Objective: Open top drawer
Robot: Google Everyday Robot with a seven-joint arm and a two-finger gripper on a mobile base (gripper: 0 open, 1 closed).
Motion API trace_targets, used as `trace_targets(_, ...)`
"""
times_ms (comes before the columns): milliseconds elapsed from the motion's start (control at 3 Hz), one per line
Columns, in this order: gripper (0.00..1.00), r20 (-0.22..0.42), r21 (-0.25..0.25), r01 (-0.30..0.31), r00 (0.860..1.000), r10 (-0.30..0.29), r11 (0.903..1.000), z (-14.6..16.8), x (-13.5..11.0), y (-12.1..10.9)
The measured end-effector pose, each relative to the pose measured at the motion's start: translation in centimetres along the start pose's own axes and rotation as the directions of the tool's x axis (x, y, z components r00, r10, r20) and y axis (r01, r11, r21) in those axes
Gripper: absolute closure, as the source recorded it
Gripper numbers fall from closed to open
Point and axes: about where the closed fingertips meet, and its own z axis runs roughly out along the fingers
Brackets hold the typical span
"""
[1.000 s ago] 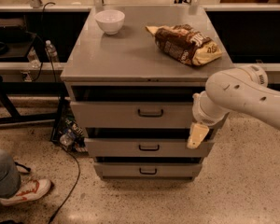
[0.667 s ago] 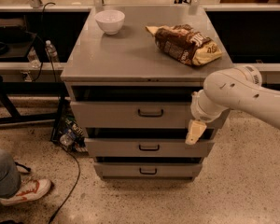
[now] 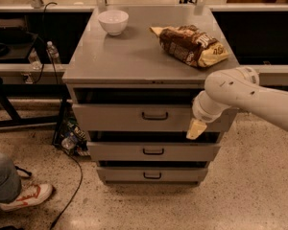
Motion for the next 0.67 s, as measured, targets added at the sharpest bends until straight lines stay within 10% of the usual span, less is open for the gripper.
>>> trace_targets(667, 0.71, -0.001, -0.026, -0.015, 1.000, 0.015, 0.9995, -2.0, 1.4, 1.7)
